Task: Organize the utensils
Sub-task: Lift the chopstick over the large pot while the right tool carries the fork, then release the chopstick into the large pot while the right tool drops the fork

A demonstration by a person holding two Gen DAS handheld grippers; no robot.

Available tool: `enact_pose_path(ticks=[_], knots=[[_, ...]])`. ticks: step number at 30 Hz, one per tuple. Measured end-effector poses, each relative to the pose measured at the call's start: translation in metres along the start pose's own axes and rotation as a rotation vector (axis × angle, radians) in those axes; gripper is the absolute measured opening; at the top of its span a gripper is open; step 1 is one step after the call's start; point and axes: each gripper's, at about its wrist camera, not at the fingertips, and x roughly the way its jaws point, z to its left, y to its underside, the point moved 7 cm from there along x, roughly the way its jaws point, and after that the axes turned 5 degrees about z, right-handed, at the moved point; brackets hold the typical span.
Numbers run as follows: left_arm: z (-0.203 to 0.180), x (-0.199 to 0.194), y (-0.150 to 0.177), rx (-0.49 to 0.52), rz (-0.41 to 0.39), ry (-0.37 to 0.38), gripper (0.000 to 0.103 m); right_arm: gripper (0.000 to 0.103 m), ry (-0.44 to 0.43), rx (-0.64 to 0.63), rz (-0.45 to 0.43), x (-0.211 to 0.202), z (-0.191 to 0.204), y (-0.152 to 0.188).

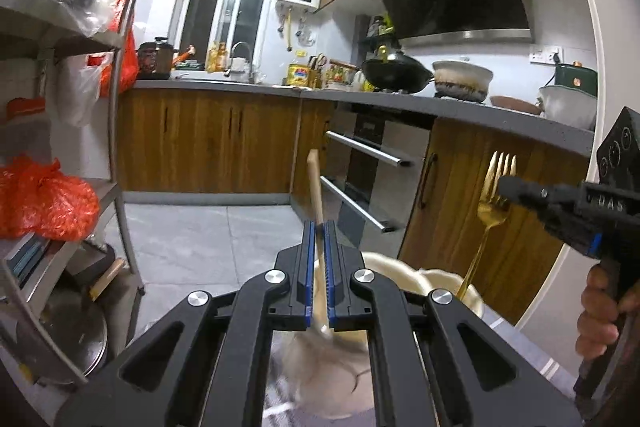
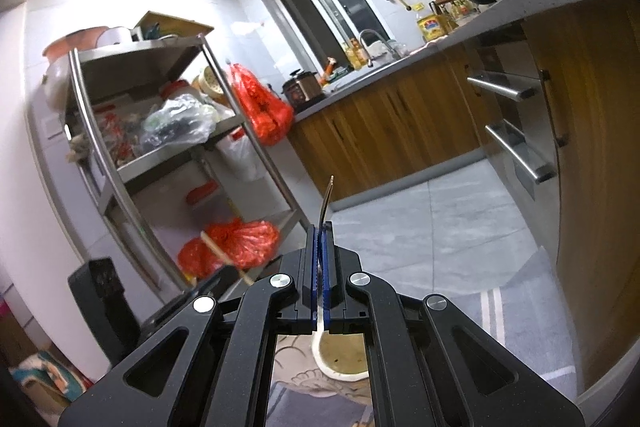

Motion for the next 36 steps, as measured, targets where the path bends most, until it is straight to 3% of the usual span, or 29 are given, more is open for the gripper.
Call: enact_pose_path(ticks=[3,5,7,9,13,19,23,29,30,32,36], knots=[[0.003,-0.002,0.003,0.004,0.015,-0.015,0.007,0.003,0.012,0.011,-0.010,0.000,-0.005,-0.001],[0.005,-0.001,0.006,0.002,0.029,-0.021,0.013,0.003,0.022,0.011,-0.017,0.000,-0.007,-0.002],[0.007,-0.003,0.008,-0.013,0.023,-0.018,0.042,0.003,0.031,0.010,-0.025,0.000,-0.008,-0.003],[0.009,-0.006,0.010,-0.014,0.008,-0.031,0.051,0.004,0.039,0.009,-0.030,-0.001,-0.009,-0.004],[0.005,-0.006,0.012,0.018,0.011,-0.048,0.057,0.004,0.066,0.004,-0.037,-0.001,-0.013,-0.006],[0.005,-0.006,0.014,0.011,0.019,-0.041,0.059,0.004,0.071,0.007,-0.042,-0.001,-0.017,-0.007],[0.007,-0.007,0.017,0.000,0.025,-0.036,0.059,0.004,0.027,0.067,-0.038,-0.002,-0.023,-0.008],[0.007,-0.004,0.020,0.003,0.041,-0.040,0.061,0.004,0.050,0.030,-0.038,-0.002,-0.021,-0.008],[0.007,-0.004,0.020,0.002,0.043,-0.041,0.063,0.006,0.058,0.028,-0.028,-0.001,-0.023,-0.008],[0.007,-0.005,0.021,-0.001,0.041,-0.042,0.065,0.021,0.067,0.034,-0.012,0.002,-0.025,-0.006],[0.008,-0.007,0.022,0.003,0.039,-0.046,0.066,0.024,0.076,0.036,0.003,0.005,-0.026,-0.001]])
